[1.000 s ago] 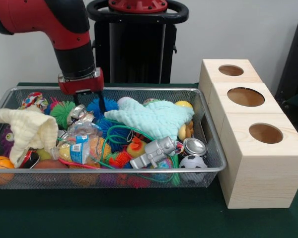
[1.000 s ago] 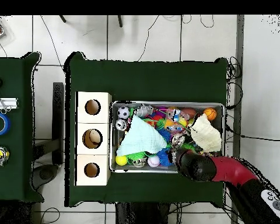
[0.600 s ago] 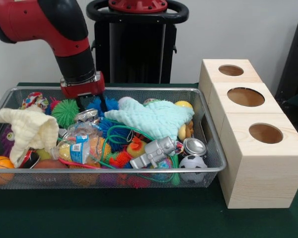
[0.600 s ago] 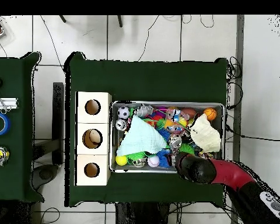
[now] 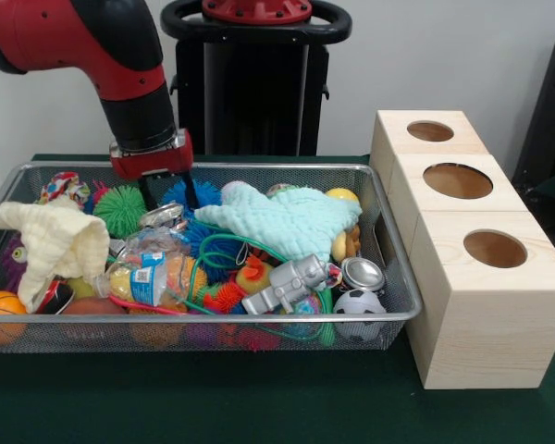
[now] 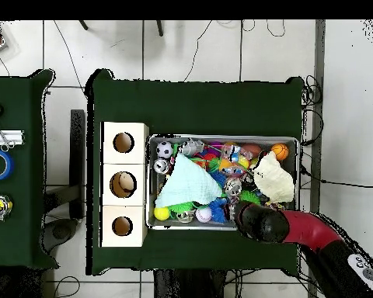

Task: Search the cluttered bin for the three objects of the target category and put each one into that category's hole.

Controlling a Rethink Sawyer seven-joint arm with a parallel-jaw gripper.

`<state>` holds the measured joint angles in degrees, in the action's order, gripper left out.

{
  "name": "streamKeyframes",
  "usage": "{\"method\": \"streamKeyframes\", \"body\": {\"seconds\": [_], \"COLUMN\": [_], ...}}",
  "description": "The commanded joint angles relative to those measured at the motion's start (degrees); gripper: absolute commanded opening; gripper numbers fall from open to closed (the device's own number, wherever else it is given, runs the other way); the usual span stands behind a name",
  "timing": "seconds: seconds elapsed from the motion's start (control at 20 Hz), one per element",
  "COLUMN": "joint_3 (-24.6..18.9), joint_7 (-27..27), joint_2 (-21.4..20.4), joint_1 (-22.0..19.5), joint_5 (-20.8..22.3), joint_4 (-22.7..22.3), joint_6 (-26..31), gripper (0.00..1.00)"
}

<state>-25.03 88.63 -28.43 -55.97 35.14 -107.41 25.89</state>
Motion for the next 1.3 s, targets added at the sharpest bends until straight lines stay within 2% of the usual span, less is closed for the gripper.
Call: {"method": "streamKeyframes", "body": {"seconds": [0.05,0.3,0.55,0.95,1.3], "joint_3": [-0.7,0.0,0.3,-0.4,-0.3], "joint_7": [-0.7,0.5,-0.5,-3.5,-3.1], "joint_2": [-2.0,-1.4,-0.6,1.5,1.5], "joint_1": [4.8,8.6,11.5,13.3,14.3], "joint_5": [-2.8,-4.7,-5.8,-5.4,-4.5], "joint_4": [8.9,13.3,19.0,27.5,31.9], "joint_6": [10.9,16.0,22.7,29.3,34.2], "gripper": [1.0,1.0,1.0,1.0,1.0]}}
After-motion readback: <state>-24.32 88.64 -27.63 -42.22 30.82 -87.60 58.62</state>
